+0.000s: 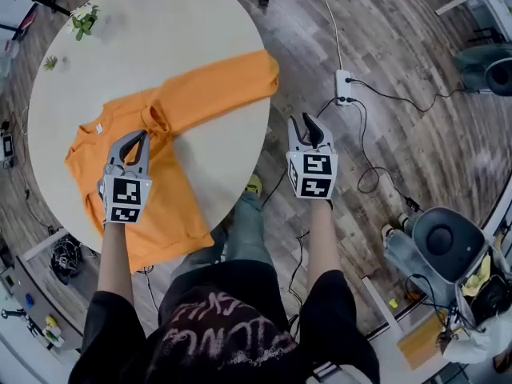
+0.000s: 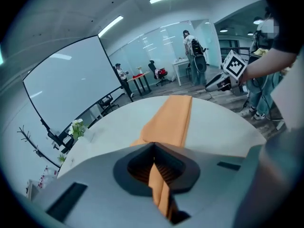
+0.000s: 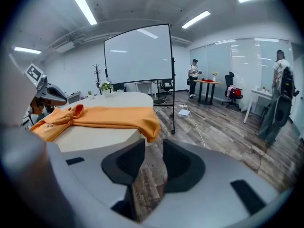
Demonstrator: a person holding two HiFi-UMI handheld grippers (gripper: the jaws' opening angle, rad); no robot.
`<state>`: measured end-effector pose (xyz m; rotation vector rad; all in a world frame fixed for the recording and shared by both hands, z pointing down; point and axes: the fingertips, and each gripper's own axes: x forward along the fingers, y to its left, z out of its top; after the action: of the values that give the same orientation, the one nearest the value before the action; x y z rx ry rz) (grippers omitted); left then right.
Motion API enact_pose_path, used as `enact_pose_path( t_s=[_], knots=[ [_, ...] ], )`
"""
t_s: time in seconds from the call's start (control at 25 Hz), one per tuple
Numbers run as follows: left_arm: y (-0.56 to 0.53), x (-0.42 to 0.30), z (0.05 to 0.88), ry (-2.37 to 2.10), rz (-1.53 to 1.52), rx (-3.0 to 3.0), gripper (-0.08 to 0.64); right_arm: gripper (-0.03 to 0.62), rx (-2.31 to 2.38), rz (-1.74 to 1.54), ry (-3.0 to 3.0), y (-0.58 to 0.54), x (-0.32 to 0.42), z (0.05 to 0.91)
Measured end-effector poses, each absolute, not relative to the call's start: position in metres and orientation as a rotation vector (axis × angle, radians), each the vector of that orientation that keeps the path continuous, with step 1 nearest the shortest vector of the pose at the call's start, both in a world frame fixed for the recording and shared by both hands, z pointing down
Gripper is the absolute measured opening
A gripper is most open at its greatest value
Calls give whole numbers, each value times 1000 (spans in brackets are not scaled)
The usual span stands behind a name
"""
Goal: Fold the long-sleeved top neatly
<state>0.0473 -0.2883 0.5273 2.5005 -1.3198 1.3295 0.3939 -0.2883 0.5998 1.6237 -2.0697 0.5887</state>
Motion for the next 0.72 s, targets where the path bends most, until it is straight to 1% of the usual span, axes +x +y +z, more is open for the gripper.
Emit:
enact_pose_path(
  t_s=[0.16, 0.32, 0.6, 0.72],
  knots=[
    [-301, 45, 536, -1389, 1323, 2426, 14, 132, 1550, 585, -2125, -313, 386, 631],
    [-311, 36, 538, -1436, 1379, 2375, 14, 140, 1465, 570, -2177, -330, 374, 660],
    [-329, 31, 540, -1493, 1395, 2353, 14, 164, 1402, 520, -2228, -358, 357, 685],
    [-331, 31, 543, -1503, 1403, 2343, 14, 164, 1395, 470, -2241, -369, 355, 691]
  ],
)
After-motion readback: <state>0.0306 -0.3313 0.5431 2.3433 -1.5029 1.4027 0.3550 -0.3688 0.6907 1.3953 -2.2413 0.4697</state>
